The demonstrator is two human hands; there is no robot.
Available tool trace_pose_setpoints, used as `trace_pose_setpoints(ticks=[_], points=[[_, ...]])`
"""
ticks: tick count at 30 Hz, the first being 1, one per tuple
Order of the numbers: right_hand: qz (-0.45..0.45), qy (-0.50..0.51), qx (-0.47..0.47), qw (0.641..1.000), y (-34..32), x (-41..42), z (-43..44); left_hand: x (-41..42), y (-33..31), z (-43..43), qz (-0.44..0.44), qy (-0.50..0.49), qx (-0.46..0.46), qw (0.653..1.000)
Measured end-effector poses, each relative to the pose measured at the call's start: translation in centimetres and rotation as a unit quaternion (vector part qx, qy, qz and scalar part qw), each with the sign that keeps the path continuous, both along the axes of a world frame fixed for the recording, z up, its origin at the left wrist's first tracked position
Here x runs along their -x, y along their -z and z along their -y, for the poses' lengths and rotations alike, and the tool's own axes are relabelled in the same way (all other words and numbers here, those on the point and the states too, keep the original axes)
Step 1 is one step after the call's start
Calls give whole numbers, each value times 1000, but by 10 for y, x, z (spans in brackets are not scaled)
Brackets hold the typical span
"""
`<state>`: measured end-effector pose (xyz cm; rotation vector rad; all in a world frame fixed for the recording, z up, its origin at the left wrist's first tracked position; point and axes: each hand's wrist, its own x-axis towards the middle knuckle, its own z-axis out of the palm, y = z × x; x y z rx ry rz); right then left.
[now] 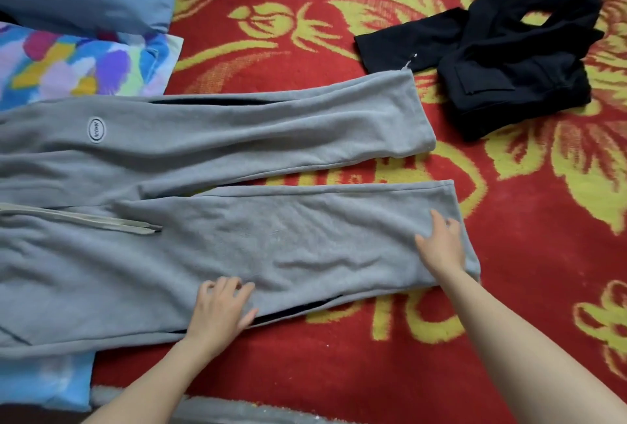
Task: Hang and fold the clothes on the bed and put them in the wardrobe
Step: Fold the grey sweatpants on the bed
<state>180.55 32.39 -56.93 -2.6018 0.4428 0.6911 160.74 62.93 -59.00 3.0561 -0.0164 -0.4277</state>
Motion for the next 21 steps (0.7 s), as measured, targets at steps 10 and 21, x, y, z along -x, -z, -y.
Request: trace_pose_setpoints(ticks=[10, 21], points=[[16, -177, 22, 984, -14, -9, -151, -56, -48, -129, 61, -135, -13, 989], [41, -295, 9, 955, -3, 19, -398, -67, -77, -401, 48, -303, -66, 950]])
